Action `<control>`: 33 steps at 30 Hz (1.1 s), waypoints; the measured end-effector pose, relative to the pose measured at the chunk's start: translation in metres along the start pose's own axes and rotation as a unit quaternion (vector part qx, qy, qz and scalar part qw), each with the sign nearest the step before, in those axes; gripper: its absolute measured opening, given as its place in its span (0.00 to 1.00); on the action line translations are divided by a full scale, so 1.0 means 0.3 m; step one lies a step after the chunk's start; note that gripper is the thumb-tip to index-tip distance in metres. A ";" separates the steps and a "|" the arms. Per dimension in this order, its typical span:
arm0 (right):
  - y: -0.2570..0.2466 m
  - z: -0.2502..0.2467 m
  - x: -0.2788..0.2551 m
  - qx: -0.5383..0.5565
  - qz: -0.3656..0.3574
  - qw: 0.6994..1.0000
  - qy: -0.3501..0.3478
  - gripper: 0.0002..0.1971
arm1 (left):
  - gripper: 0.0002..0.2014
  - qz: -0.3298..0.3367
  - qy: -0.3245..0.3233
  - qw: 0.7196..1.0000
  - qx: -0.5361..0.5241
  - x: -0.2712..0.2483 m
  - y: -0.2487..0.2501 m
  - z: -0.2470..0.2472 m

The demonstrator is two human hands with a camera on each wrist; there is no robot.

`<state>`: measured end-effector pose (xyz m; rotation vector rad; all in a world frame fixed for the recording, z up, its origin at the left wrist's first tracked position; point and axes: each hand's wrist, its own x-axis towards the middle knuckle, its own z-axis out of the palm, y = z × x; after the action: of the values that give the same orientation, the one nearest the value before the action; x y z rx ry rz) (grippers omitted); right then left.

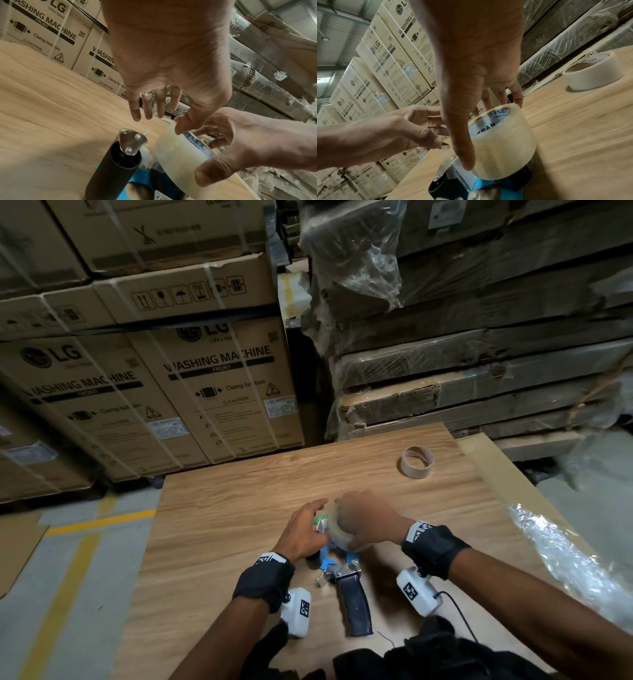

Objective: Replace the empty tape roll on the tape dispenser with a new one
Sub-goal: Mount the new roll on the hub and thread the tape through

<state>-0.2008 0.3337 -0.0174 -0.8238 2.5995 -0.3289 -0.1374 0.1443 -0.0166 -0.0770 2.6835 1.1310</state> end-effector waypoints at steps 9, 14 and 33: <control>0.047 -0.037 -0.021 0.110 0.024 0.993 -0.017 0.59 | 0.49 0.040 -0.015 0.999 0.028 0.032 0.006 0.032; 0.092 -0.075 -0.042 0.125 0.060 0.990 -0.010 0.50 | 0.45 0.037 -0.028 0.998 0.037 0.055 0.002 0.046; 0.057 -0.039 -0.049 0.099 0.037 0.994 0.023 0.35 | 0.43 0.064 -0.043 0.996 0.036 0.090 -0.053 0.044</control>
<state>-0.2035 0.3572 -0.0083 -0.6578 2.5789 -0.5803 -0.1592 0.1435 -0.0428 0.1544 2.6820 1.0465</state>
